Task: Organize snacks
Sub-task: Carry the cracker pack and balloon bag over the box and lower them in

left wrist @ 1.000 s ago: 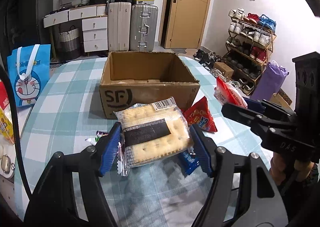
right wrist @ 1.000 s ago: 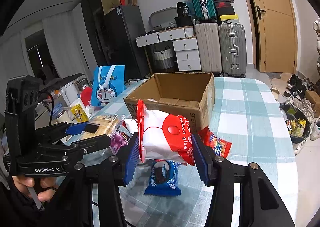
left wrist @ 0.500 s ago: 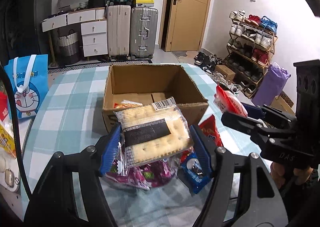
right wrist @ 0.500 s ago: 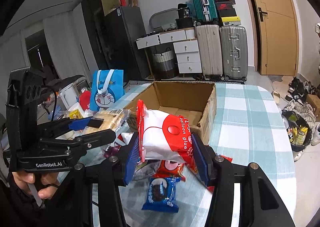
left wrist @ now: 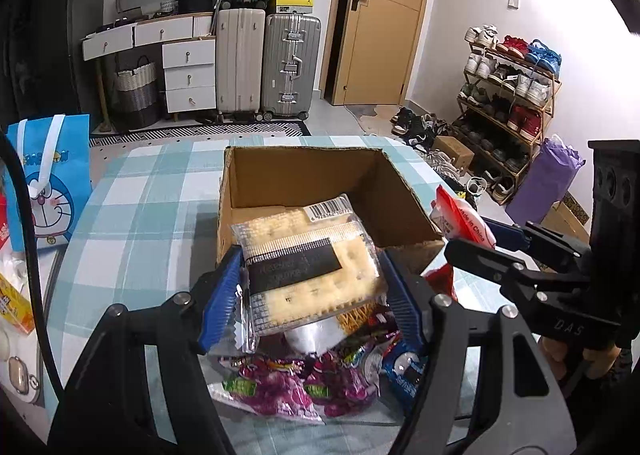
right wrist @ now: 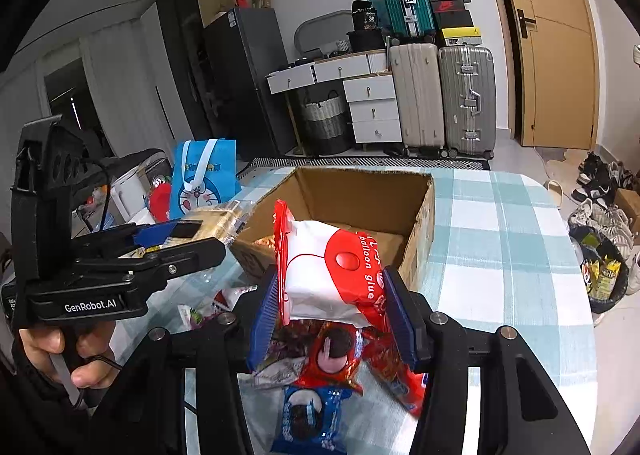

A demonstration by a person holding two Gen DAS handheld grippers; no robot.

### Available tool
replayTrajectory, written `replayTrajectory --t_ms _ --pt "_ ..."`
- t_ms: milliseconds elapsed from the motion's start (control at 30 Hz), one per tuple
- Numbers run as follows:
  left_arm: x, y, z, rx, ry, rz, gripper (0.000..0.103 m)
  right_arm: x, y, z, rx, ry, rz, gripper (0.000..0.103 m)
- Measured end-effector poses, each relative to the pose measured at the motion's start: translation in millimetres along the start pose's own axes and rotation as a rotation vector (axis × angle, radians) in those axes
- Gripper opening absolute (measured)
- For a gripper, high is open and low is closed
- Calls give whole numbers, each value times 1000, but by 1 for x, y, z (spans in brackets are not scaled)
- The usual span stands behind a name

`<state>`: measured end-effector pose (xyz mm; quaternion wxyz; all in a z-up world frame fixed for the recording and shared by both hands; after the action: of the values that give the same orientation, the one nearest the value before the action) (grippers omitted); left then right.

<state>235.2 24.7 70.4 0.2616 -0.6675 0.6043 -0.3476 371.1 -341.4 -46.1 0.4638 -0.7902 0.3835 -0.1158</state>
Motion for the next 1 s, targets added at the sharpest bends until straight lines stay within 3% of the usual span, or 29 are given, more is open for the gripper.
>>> replayTrajectory --t_ms 367,667,1000 --pt "-9 -31 15 23 -6 7 66 9 -20 21 7 15 22 51" --pt "-26 -55 51 -1 -43 18 66 11 -30 49 -8 14 8 51" --pt "-37 -55 97 -36 -68 26 66 14 -32 79 -42 -5 9 51"
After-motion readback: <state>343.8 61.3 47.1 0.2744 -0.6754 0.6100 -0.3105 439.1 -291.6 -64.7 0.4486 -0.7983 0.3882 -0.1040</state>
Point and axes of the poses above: each gripper's, at about its wrist camera, not at the fingertips, and z roughly the way its jaws point, x to its right, y to its underside, the point moved 5 cm from there along z, roughly the way its jaws point, and after that the axes turned 1 degree about y, right-handed, at the moved point
